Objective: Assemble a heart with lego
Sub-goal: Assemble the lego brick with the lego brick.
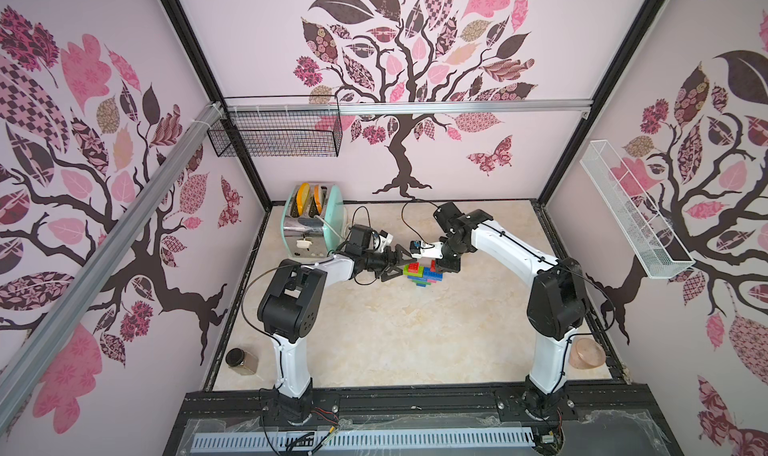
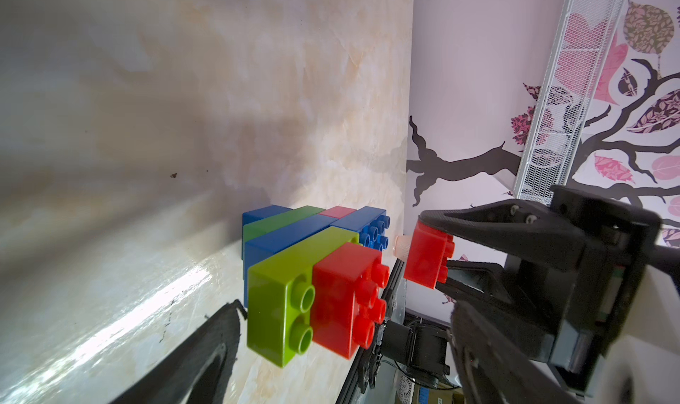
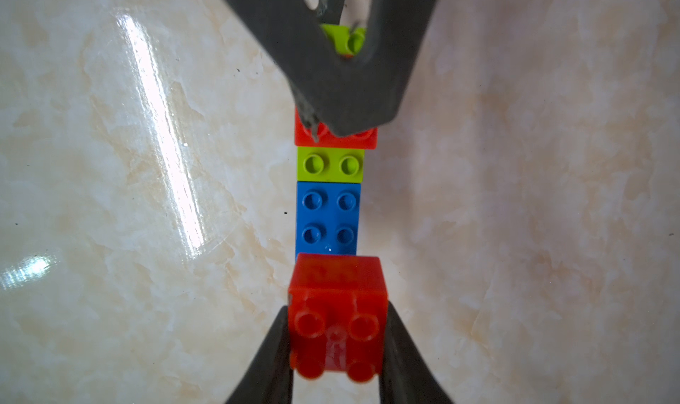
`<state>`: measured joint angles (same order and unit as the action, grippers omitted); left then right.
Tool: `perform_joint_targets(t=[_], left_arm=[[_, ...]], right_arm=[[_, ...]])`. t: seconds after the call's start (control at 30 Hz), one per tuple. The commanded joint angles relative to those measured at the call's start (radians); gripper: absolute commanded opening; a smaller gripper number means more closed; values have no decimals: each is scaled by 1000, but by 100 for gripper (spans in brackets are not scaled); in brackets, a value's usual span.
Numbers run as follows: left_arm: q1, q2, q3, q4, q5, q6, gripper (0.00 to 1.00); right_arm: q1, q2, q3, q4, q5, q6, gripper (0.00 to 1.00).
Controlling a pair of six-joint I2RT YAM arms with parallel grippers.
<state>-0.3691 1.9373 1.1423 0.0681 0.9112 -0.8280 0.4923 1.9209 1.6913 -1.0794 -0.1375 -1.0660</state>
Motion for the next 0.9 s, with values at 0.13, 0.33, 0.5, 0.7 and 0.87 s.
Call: perform_joint_targets(t=[0.13,0.33,0.5,0.7,0.87], left_arm=[[-10,39,-13,71,34,-32,88],[-13,43,-19,85,41,-42,82],[-17,52,-22,119,45,-51,79],[-19,57,-16,125,50,-56,77],[-21,60,-10,124,51,-54,75]], right_arm=[[-4,-26,-12,-4,-11,9,26],[-4,-20,-18,3,7,12,26],[-4,-25,-24,-8,4,11,27],[-4,-14,-15,-22,-7,0,27],[-2,-15,-20,-21,-13,-11,27]])
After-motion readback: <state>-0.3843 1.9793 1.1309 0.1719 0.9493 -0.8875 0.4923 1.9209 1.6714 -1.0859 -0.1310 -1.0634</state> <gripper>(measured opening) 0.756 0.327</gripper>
